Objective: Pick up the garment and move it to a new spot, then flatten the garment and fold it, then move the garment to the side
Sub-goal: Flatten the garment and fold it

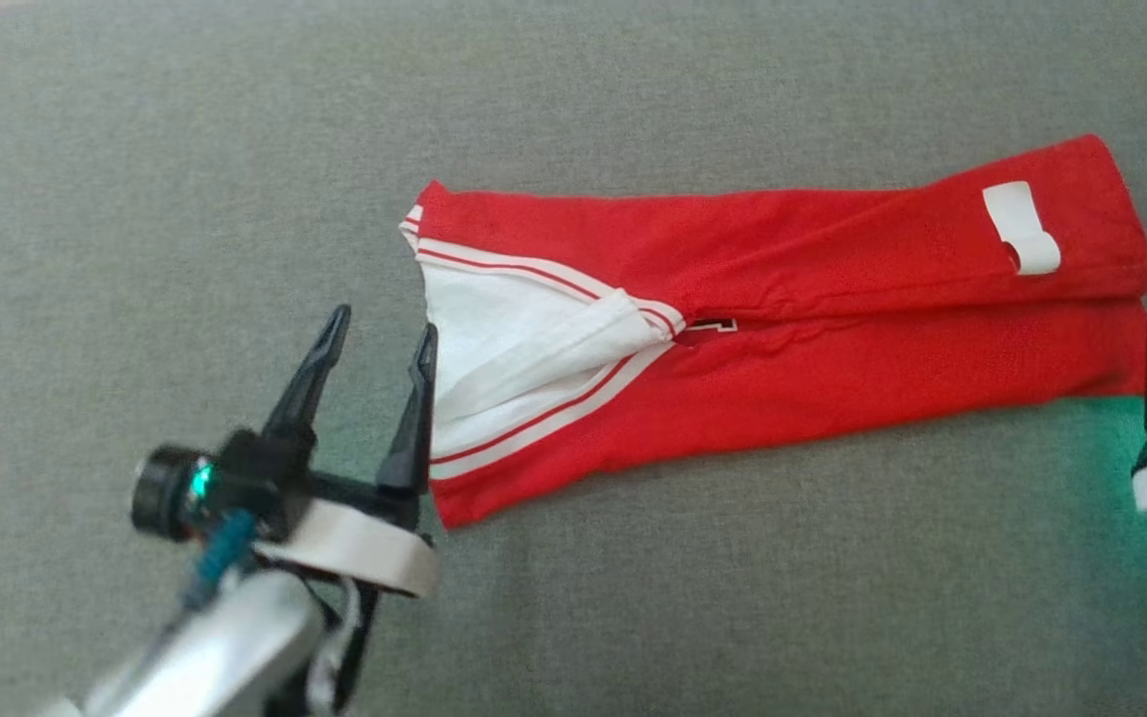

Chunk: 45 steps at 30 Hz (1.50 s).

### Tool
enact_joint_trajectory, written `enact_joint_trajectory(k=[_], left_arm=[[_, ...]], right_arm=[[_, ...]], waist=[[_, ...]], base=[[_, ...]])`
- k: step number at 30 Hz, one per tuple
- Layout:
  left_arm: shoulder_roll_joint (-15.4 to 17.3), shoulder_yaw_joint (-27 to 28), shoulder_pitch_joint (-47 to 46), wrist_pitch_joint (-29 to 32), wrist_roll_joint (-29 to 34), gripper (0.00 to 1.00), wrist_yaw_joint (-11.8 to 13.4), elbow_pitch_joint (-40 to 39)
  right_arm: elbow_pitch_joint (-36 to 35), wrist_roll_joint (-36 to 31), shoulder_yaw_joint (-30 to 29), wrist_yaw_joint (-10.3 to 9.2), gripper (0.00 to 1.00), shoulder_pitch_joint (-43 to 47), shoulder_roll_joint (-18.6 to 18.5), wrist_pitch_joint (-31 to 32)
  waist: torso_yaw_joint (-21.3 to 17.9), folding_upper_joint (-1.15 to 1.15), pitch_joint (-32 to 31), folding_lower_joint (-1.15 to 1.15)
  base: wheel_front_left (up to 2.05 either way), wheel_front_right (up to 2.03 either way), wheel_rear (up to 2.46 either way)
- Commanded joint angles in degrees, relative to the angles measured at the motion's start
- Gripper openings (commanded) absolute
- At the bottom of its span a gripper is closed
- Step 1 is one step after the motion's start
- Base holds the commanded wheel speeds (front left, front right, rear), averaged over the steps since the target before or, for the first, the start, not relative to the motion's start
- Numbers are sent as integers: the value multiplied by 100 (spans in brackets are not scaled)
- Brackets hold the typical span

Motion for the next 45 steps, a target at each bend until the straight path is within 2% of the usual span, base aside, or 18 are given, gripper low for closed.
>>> enact_joint_trajectory(k=[1, 4, 5, 7, 8, 9, 14, 26, 31, 32, 34, 35, 40, 45], left_arm=[[-148, 610, 288, -67, 490, 100, 216, -105], [-649, 1183, 844, -68, 1210, 100, 395, -147], [-649, 1183, 844, -68, 1210, 100, 395, -147], [-960, 1524, 1179, -68, 1618, 100, 422, -190], [-1224, 1789, 1445, -69, 2015, 100, 376, -239], [-1352, 1906, 1568, -69, 2165, 100, 325, -258], [-1846, 2377, 2013, -69, 2711, 100, -62, -234], [-2423, 3158, 2401, -70, 3454, 100, -877, -56], [-2579, 3355, 2507, -70, 3677, 100, -1108, -6], [-2606, 3394, 2525, -70, 3714, 100, -1144, 2], [-2653, 3464, 2558, -70, 3780, 100, -1217, 16], [-2676, 3493, 2570, -70, 3811, 100, -1254, 28], [-2784, 3667, 2605, -70, 3942, 100, -1406, 67], [-2852, 3822, 2653, -70, 4074, 100, -1534, 142]], right_arm=[[-230, -53, -106, -4, 100, 161, 28, -152], [-241, -91, -312, -4, 100, 299, 178, -192], [-241, -91, -312, -4, 100, 299, 178, -192], [-230, -143, -431, -4, 100, 322, 243, -183], [-194, -201, -550, -4, 100, 303, 280, -160], [-164, -230, -609, -4, 100, 279, 294, -149], [84, -443, -924, -4, 100, 74, 324, -54], [1100, -1233, -1708, -4, 100, -420, 446, 376], [1457, -1289, -1701, -4, 100, -502, 612, 788], [1463, -1229, -1658, -4, 85, -514, 650, 866], [1418, -1108, -1542, -4, 4, -520, 697, 958], [1386, -1063, -1483, -4, 0, -514, 694, 979], [1197, -908, -1358, -4, 0, -490, 552, 815], [946, -777, -1476, -4, 0, -399, 331, 684]], waist=[[86, 0, -84, 0], [202, 0, -143, 0], [202, 0, -143, 0], [287, 0, -175, 0], [385, 0, -200, 0], [431, 0, -214, 0], [658, 0, -265, 0], [994, 0, -270, 0], [1003, 0, -264, 0], [991, 0, -260, 0], [950, 0, -252, 0], [928, 0, -250, 0], [756, 0, -279, 0], [536, 0, -391, 0]], base=[[0, 0, 0], [0, 0, 0], [0, 0, 0], [0, 0, 0], [0, 0, 0], [0, 0, 0], [0, 0, 0], [0, 0, 0], [0, 0, 0], [0, 0, 0], [0, 0, 0], [0, 0, 0], [0, 0, 0], [0, 0, 0]])
